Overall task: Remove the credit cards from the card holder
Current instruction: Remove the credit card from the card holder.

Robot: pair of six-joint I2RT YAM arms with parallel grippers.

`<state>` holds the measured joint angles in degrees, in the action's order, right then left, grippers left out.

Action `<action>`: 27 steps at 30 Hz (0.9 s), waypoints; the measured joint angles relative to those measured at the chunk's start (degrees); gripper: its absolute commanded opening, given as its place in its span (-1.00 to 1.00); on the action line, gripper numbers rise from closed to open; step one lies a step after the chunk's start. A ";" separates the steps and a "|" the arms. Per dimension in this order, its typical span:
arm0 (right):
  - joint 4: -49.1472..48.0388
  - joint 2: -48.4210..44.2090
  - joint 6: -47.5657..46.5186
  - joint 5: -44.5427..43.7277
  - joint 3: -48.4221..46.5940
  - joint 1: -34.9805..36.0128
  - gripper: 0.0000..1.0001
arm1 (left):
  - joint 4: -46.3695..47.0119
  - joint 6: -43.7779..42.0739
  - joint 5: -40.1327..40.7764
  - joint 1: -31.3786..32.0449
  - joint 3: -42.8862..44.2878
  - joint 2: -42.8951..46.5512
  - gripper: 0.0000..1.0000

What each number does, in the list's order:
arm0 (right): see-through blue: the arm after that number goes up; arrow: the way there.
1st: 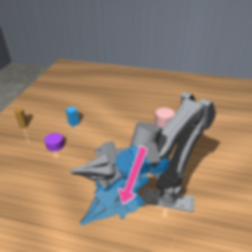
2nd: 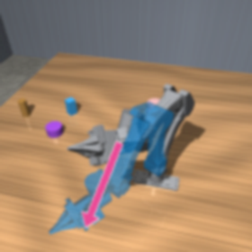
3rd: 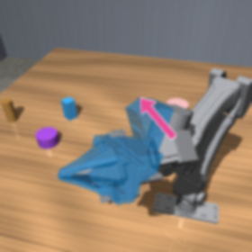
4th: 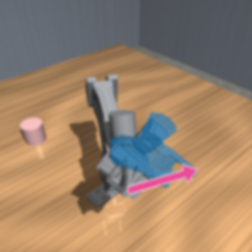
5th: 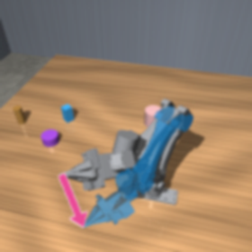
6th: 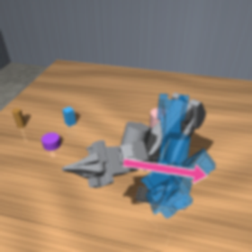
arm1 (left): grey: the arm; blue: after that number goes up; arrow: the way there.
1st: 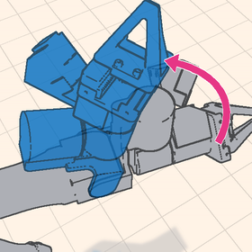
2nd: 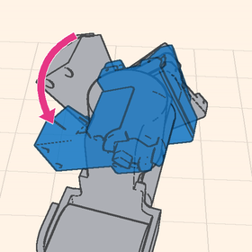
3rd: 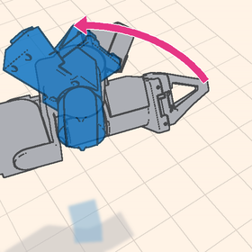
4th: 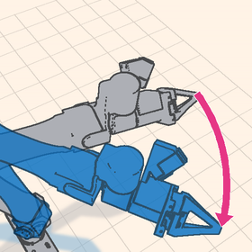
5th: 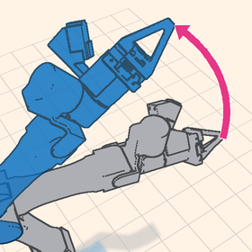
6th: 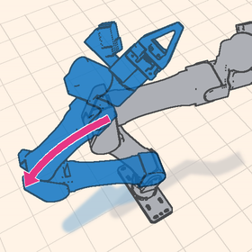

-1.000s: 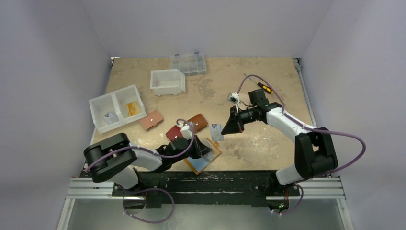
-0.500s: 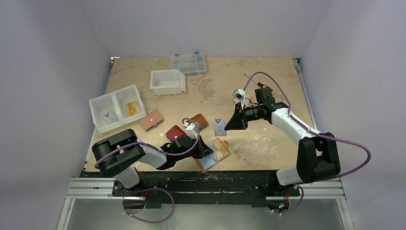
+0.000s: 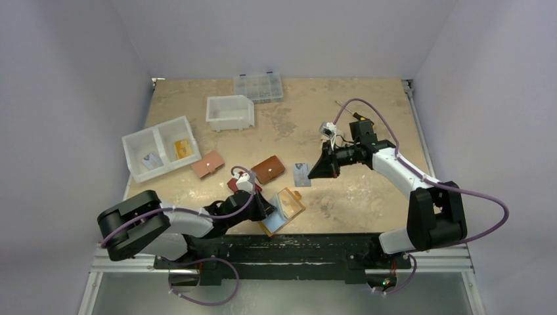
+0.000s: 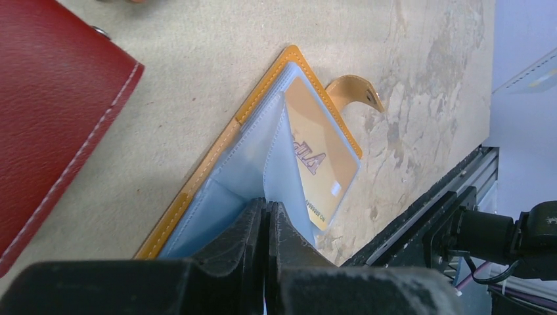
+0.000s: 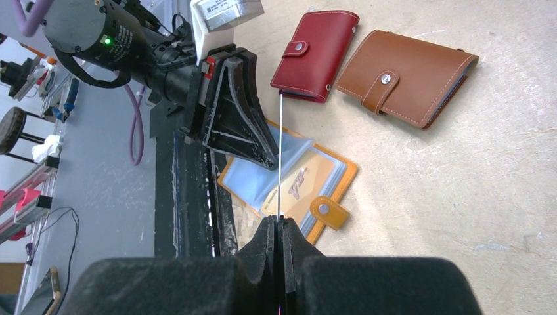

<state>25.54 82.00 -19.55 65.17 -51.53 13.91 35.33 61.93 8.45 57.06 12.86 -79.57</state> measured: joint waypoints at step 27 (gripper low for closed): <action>1.22 0.00 -2.19 0.22 0.00 0.00 -1.00 | -38.34 -0.24 2.36 -0.04 0.52 38.12 0.43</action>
<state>26.76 82.00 -21.74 65.39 -51.53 13.91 -3.01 61.69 10.81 57.01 13.39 -41.45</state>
